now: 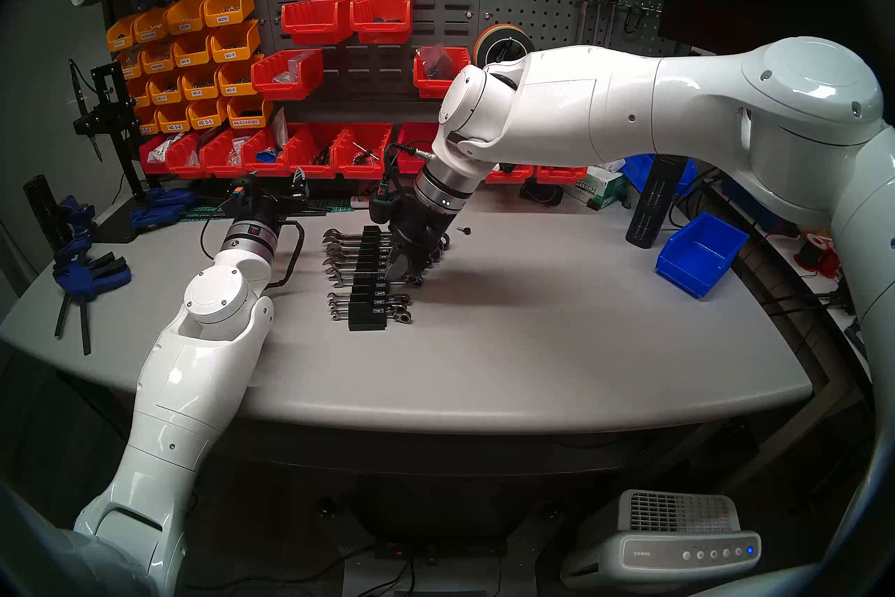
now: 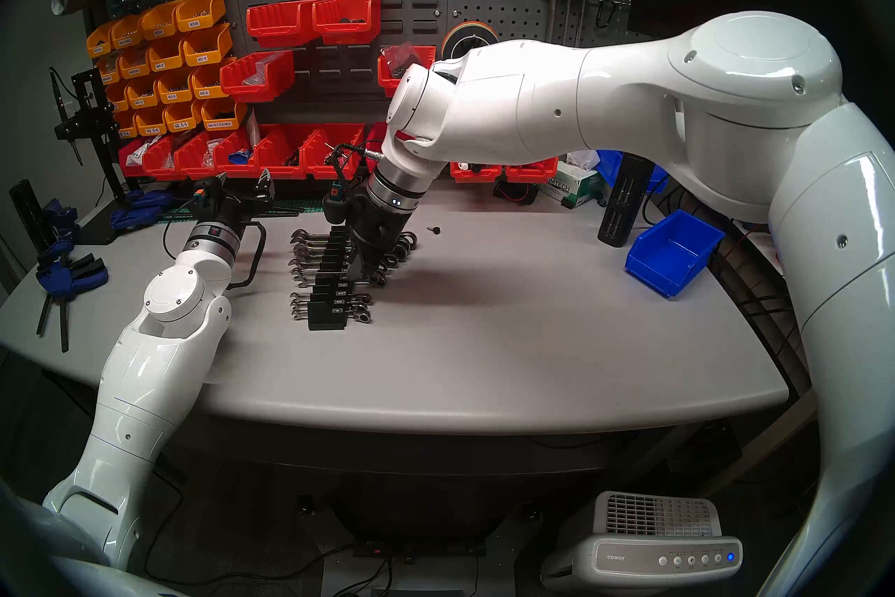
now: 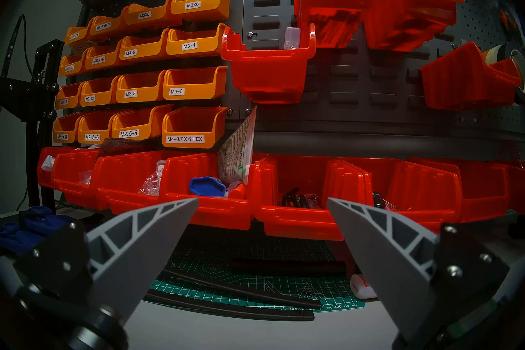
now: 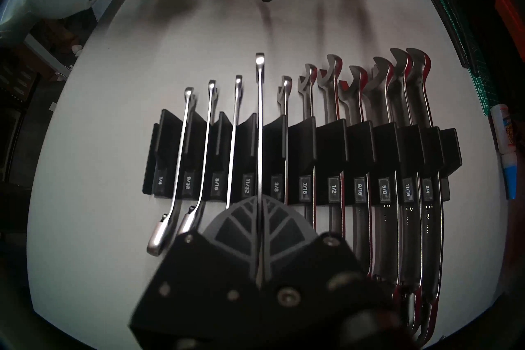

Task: Put the wrenches on the table into the correct slot in the case

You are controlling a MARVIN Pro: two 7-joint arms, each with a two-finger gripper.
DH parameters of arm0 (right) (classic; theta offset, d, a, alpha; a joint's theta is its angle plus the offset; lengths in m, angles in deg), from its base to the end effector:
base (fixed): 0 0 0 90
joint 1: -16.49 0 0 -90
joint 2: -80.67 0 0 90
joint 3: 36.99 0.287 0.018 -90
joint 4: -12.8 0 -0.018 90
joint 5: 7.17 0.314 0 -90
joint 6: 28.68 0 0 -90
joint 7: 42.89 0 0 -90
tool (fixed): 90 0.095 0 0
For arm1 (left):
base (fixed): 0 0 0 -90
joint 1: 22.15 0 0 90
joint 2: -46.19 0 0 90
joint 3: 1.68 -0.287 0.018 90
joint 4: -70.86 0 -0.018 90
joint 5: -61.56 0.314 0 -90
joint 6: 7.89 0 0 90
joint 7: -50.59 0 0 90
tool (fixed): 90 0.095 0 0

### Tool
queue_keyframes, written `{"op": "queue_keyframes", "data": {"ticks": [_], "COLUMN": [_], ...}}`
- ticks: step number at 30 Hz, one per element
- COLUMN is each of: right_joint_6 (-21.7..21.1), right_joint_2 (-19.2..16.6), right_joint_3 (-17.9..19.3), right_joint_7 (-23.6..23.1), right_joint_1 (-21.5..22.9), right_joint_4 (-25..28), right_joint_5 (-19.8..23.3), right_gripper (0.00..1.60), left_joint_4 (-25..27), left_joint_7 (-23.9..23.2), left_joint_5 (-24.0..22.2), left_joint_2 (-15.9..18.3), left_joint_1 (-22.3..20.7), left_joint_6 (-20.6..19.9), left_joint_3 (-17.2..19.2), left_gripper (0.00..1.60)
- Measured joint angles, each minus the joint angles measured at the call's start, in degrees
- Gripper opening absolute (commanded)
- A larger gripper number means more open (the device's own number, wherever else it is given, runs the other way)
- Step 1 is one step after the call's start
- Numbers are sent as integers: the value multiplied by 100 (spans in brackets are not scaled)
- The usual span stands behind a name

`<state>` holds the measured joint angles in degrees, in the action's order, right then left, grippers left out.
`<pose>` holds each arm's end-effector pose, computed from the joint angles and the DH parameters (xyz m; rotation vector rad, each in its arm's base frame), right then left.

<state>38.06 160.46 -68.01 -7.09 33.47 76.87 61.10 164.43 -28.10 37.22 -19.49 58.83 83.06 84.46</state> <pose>0.4982 0.2121 -0.0890 -1.8306 -2.0712 -0.4719 0.4624 0.1076 -0.1950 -1.9420 -0.1367 -2.3813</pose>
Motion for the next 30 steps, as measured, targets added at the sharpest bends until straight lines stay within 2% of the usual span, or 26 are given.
{"op": "queue_keyframes", "data": {"ticks": [19, 21, 22, 23, 27, 30], "right_joint_6": [-25, -29, -30, -31, -36, -38], "right_joint_2": [65, 66, 66, 66, 65, 63], "right_joint_3": [-51, -51, -51, -51, -49, -45], "right_joint_7": [-174, -186, -191, -195, -218, -228], "right_joint_1": [5, 8, 10, 11, 22, 30], "right_joint_4": [-102, -110, -113, -115, -132, -135], "right_joint_5": [-22, -23, -23, -23, -23, -23], "right_gripper": [2, 19, 35, 41, 45, 59], "left_joint_4": [0, 0, 0, 0, 0, 0], "left_joint_7": [0, 0, 0, 0, 0, 0], "left_joint_5": [0, 0, 0, 0, 0, 0], "left_joint_2": [0, 0, 0, 0, 0, 0], "left_joint_1": [0, 0, 0, 0, 0, 0], "left_joint_6": [0, 0, 0, 0, 0, 0], "left_joint_3": [0, 0, 0, 0, 0, 0], "left_gripper": [160, 160, 160, 160, 160, 160]}}
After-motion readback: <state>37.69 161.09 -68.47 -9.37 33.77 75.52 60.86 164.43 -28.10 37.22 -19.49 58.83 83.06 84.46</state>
